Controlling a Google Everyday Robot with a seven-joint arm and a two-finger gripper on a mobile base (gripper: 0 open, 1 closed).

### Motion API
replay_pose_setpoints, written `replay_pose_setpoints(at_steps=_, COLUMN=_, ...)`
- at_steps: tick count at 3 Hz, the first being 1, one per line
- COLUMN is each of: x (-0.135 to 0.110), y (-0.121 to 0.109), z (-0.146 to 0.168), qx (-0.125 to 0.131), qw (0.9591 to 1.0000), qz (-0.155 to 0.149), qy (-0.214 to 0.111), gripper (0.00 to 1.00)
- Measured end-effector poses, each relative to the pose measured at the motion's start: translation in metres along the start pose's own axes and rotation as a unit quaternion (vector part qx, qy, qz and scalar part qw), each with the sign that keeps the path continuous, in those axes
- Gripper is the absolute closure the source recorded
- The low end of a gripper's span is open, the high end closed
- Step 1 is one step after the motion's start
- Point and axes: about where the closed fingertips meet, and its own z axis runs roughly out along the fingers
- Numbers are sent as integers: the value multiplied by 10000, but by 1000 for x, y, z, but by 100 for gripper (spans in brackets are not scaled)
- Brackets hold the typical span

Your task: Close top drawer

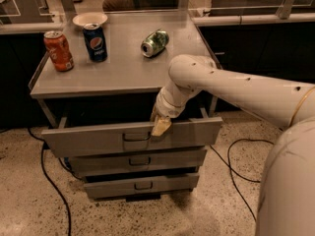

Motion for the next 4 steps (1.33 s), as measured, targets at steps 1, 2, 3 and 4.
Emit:
replay_pose_setpoints(at_steps=1, x=0, y=0, z=0, qx=-1, qw=10000, qz=0, qy=0, gripper=100)
replay_pose_setpoints(at_steps=2, x=0, y=0, z=0, qx=-1, qw=10000, qz=0, qy=0, gripper=80)
replay_pose_setpoints(at_steps=3, x=0, y=0, z=0, qx=-1, qw=10000, qz=0, qy=0, gripper=51)
replay_pose_setpoints(at_steps=4, x=0, y=0, z=0, qx=-1, qw=10000, qz=0, qy=0, gripper=27)
